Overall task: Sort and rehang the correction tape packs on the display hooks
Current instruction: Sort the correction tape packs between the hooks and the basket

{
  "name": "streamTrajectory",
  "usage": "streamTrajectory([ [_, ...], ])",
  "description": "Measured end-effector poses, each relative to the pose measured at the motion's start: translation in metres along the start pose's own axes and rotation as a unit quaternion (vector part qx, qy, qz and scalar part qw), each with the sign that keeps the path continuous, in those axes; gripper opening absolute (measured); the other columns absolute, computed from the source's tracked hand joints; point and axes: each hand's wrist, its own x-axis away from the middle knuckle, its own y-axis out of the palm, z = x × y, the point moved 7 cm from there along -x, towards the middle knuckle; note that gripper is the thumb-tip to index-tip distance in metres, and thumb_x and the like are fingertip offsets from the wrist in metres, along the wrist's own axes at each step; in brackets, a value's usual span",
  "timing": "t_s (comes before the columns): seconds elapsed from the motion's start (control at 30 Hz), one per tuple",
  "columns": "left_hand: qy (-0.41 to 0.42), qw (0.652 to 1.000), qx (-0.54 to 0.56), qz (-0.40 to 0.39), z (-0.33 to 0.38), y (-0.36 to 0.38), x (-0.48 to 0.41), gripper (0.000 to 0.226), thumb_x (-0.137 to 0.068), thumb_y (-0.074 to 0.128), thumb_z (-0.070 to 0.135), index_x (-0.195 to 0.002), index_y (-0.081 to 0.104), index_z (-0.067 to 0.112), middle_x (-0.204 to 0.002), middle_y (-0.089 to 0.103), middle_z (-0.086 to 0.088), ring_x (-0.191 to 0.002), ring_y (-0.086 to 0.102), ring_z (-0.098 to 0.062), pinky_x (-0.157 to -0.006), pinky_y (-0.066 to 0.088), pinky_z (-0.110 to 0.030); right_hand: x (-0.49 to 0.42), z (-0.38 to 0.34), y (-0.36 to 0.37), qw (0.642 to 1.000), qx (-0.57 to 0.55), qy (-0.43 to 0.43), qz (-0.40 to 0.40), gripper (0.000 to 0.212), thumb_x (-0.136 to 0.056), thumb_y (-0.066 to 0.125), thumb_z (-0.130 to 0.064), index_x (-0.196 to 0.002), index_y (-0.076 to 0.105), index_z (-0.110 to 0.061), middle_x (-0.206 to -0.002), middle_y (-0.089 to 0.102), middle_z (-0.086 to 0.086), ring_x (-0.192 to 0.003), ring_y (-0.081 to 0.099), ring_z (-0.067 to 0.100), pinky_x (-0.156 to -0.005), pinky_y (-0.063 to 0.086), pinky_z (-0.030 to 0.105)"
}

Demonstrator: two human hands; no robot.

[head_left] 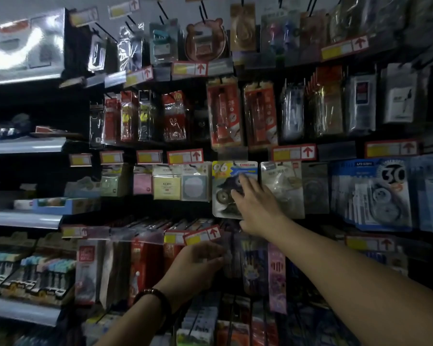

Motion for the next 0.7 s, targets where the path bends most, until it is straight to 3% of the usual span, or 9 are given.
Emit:
streamTrajectory([
  [0.1, -0.017, 0.999, -0.034, -0.019, -0.013, 0.004, 0.015, 0.011, -0.102, 0.071, 0.02, -0.109, 0.078, 0.025, -0.108, 0.075, 0.011, -0.094, 0.072, -0.004, -0.077, 0.057, -0.022, 0.029, -0.011, 0.0, 0.999, -0.045, -0.025, 0.008, 0.058, -0.087, 0.069, -0.032, -0.14, 0.054, -0.014, -0.171, 0.012, 0.022, -0.155, 0.017, 0.039, -0.119, 0.032, 0.05],
  [0.13, -0.024, 0.998, -0.048, -0.029, -0.02, 0.007, 0.021, 0.01, -0.102, 0.071, 0.021, -0.109, 0.077, 0.024, -0.105, 0.075, 0.01, -0.089, 0.071, -0.001, -0.076, 0.055, -0.021, 0.041, -0.015, 0.001, 0.998, -0.059, -0.031, 0.007, 0.053, -0.088, 0.066, -0.034, -0.136, 0.057, -0.014, -0.168, 0.02, 0.021, -0.153, 0.022, 0.038, -0.117, 0.033, 0.049],
  [0.23, -0.033, 0.991, -0.107, -0.076, -0.048, 0.022, 0.044, 0.006, -0.102, 0.07, 0.021, -0.102, 0.076, 0.021, -0.087, 0.073, 0.012, -0.071, 0.064, 0.002, -0.07, 0.052, -0.024, 0.084, -0.031, 0.012, 0.994, -0.1, -0.045, -0.003, 0.047, -0.089, 0.061, -0.045, -0.127, 0.06, -0.017, -0.149, 0.042, 0.014, -0.139, 0.04, 0.034, -0.108, 0.04, 0.045],
  [0.3, -0.041, 0.983, -0.144, -0.102, -0.07, 0.035, 0.063, 0.009, -0.101, 0.071, 0.023, -0.094, 0.077, 0.022, -0.086, 0.073, 0.013, -0.076, 0.066, -0.002, -0.077, 0.056, -0.032, 0.116, -0.042, 0.027, 0.989, -0.132, -0.057, -0.027, 0.047, -0.091, 0.059, -0.048, -0.127, 0.06, -0.019, -0.137, 0.048, 0.008, -0.13, 0.045, 0.03, -0.104, 0.043, 0.042],
  [0.37, -0.046, 0.975, -0.173, -0.133, -0.093, 0.051, 0.085, 0.013, -0.1, 0.072, 0.025, -0.09, 0.076, 0.031, -0.091, 0.076, 0.015, -0.085, 0.068, 0.003, -0.088, 0.06, -0.03, 0.15, -0.052, 0.046, 0.982, -0.168, -0.062, -0.057, 0.045, -0.092, 0.059, -0.048, -0.127, 0.06, -0.02, -0.13, 0.051, 0.005, -0.125, 0.047, 0.027, -0.102, 0.046, 0.042],
  [0.47, -0.057, 0.956, -0.227, -0.178, -0.135, 0.081, 0.121, 0.01, -0.101, 0.071, 0.022, -0.098, 0.075, 0.031, -0.098, 0.075, 0.012, -0.086, 0.065, 0.006, -0.09, 0.057, -0.026, 0.206, -0.066, 0.089, 0.968, -0.208, -0.047, -0.136, 0.037, -0.092, 0.058, -0.046, -0.118, 0.061, -0.021, -0.119, 0.056, 0.005, -0.117, 0.052, 0.027, -0.095, 0.051, 0.042],
  [0.57, -0.079, 0.933, -0.282, -0.208, -0.186, 0.112, 0.162, 0.015, -0.103, 0.068, 0.03, -0.114, 0.077, 0.024, -0.104, 0.076, 0.009, -0.084, 0.065, 0.006, -0.08, 0.053, -0.013, 0.277, -0.084, 0.142, 0.929, -0.278, 0.004, -0.244, 0.026, -0.088, 0.061, -0.048, -0.101, 0.064, -0.025, -0.099, 0.056, 0.001, -0.1, 0.061, 0.027, -0.078, 0.053, 0.036],
  [0.7, -0.138, 0.899, -0.306, -0.281, -0.267, 0.158, 0.219, 0.023, -0.104, 0.066, 0.034, -0.123, 0.076, 0.025, -0.12, 0.075, 0.006, -0.103, 0.069, -0.009, -0.091, 0.056, -0.026, 0.386, -0.109, 0.224, 0.867, -0.34, 0.058, -0.36, 0.026, -0.085, 0.067, -0.05, -0.103, 0.066, -0.031, -0.096, 0.056, -0.009, -0.09, 0.062, 0.018, -0.076, 0.057, 0.037],
])
